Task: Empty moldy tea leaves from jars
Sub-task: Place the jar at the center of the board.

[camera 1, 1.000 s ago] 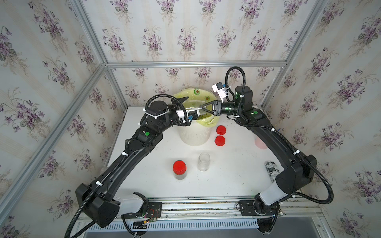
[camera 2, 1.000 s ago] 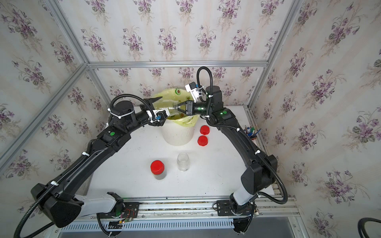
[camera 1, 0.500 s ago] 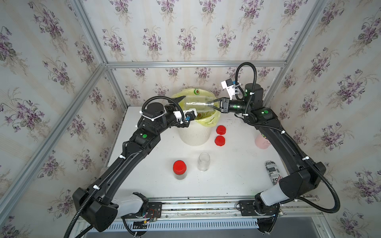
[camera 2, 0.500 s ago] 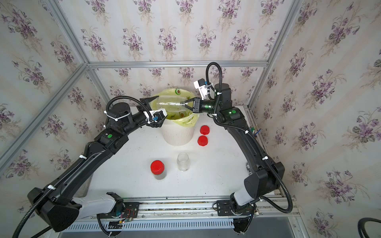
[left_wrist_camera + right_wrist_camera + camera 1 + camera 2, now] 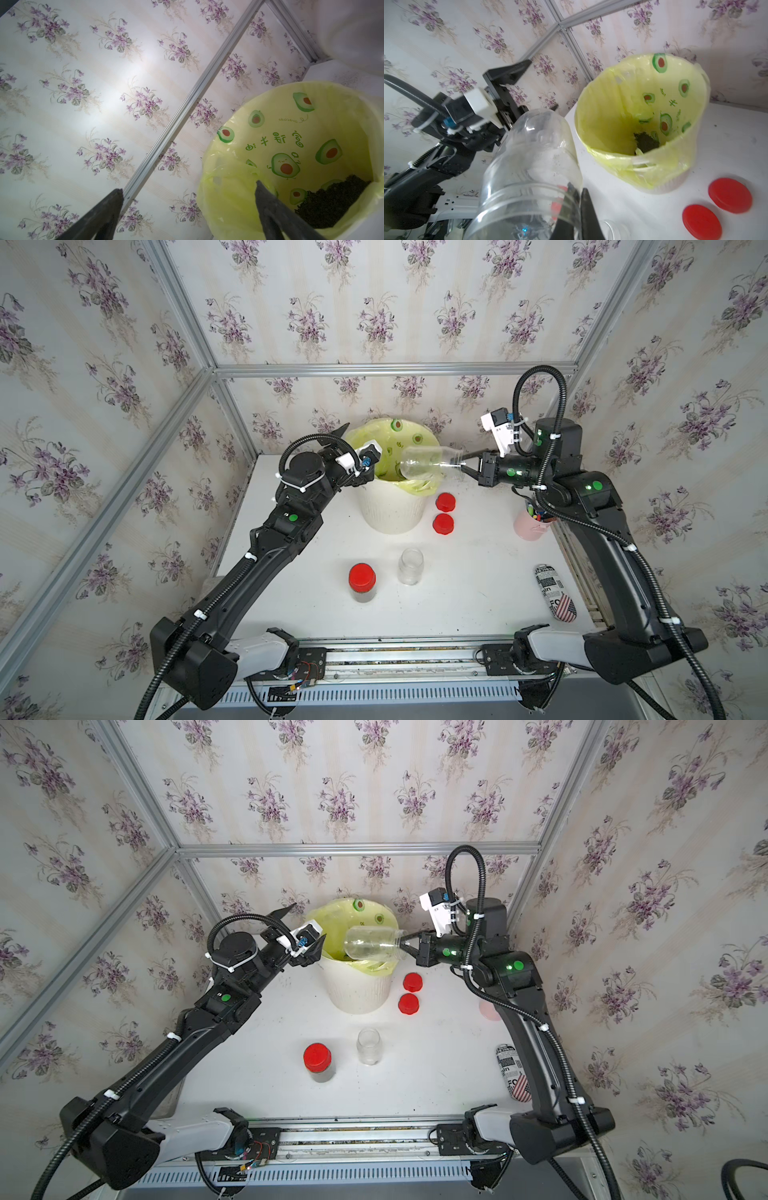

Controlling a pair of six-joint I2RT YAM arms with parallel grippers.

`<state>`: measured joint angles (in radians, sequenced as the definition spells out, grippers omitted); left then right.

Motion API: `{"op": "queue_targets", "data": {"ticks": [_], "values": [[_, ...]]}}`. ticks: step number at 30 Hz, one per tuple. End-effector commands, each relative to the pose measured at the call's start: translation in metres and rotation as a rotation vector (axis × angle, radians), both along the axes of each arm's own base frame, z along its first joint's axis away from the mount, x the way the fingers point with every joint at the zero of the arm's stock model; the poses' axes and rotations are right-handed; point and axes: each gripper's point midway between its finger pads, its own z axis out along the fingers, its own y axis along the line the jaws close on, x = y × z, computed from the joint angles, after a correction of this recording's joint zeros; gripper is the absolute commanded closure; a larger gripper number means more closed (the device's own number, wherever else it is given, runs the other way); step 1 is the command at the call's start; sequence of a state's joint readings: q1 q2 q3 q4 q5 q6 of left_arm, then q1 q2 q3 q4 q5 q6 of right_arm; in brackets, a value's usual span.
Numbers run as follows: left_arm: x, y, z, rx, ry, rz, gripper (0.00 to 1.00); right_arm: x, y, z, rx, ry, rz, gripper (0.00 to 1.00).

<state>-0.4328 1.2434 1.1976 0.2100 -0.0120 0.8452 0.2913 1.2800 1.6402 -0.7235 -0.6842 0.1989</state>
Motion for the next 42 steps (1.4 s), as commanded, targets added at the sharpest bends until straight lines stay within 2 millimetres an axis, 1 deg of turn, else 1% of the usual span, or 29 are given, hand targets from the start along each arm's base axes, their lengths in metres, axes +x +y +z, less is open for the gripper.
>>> {"op": "queue_targets", "data": {"ticks": [1,5,9,14,16,18,20,25,30,33,37,42], "values": [[0.001,0.015,0.026,-0.156,-0.049,0.053,0.0,-0.011,-0.018,-0.034,-0.121,0.062,-0.062,1.0],[0.002,0.017,0.027,-0.215,-0.049,0.051,0.01,-0.024,-0.031,-0.063,-0.197,0.121,-0.092,1.0],[0.003,0.019,0.028,-0.258,-0.05,0.054,0.01,-0.033,-0.035,-0.083,-0.232,0.168,-0.093,1.0],[0.005,0.018,0.023,-0.251,-0.051,0.054,0.0,-0.032,-0.048,-0.108,-0.299,0.222,-0.152,1.0],[0.004,0.017,0.023,-0.252,-0.051,0.051,0.0,-0.028,-0.056,-0.121,-0.348,0.25,-0.196,1.0],[0.003,0.018,0.025,-0.258,-0.054,0.05,0.01,-0.023,-0.066,-0.138,-0.408,0.291,-0.244,1.0],[0.001,0.018,0.027,-0.261,-0.058,0.045,0.01,-0.019,-0.07,-0.15,-0.446,0.316,-0.264,1.0],[-0.001,0.018,0.03,-0.272,-0.06,0.038,0.0,-0.013,-0.071,-0.166,-0.53,0.338,-0.299,1.0],[-0.002,0.018,0.031,-0.276,-0.061,0.035,0.0,-0.009,-0.069,-0.193,-0.625,0.382,-0.312,1.0],[-0.002,0.019,0.031,-0.273,-0.061,0.037,0.0,-0.006,-0.069,-0.206,-0.66,0.397,-0.325,1.0],[-0.003,0.016,0.03,-0.275,-0.056,0.02,0.01,-0.004,-0.059,-0.216,-0.686,0.407,-0.314,1.0],[0.0,0.014,0.027,-0.273,-0.049,0.018,0.0,0.0,-0.054,-0.234,-0.752,0.43,-0.314,1.0]]}}
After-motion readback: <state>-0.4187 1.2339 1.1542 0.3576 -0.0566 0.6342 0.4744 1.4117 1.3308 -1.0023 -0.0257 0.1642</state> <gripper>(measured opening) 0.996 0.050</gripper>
